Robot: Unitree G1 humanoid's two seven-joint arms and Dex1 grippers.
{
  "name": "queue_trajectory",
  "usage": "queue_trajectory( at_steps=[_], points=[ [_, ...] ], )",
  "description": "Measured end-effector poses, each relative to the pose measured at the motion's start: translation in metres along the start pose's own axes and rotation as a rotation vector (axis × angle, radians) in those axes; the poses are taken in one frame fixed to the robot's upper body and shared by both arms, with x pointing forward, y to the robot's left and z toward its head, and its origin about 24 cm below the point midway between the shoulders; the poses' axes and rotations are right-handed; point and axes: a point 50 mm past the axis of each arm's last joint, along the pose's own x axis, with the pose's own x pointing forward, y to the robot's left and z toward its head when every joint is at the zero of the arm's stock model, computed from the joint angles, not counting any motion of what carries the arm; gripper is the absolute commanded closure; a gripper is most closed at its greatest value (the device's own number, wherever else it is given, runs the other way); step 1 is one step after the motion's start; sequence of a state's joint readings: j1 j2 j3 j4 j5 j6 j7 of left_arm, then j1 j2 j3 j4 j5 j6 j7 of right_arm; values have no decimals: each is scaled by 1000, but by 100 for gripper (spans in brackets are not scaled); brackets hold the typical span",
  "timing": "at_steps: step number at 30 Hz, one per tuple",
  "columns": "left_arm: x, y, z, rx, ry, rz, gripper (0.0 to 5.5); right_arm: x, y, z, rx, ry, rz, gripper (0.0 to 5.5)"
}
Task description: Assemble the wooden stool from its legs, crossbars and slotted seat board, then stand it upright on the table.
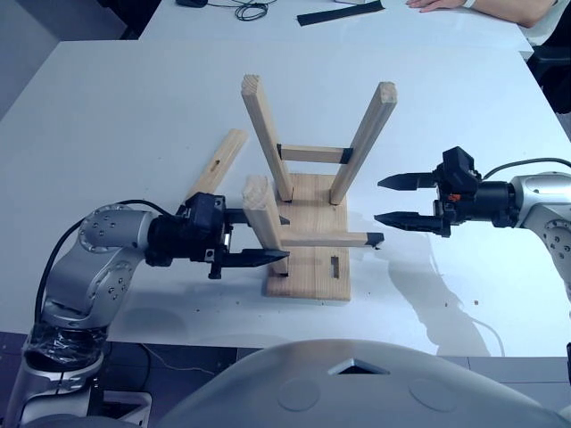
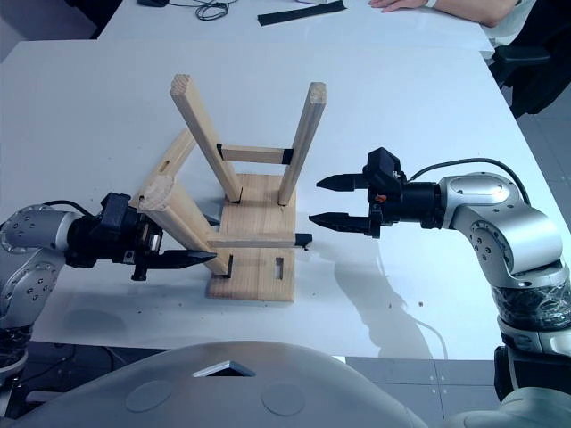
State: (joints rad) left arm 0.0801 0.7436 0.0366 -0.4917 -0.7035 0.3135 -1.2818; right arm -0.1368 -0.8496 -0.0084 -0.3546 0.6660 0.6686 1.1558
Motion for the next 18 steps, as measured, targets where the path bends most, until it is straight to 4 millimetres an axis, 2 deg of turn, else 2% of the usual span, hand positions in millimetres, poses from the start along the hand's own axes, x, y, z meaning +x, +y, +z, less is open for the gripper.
queue_trajectory(
  at_steps=[18],
  points=[
    [6, -6, -12, 79, 0, -11, 343, -1, 0, 0, -1, 6, 1, 192]
  ],
)
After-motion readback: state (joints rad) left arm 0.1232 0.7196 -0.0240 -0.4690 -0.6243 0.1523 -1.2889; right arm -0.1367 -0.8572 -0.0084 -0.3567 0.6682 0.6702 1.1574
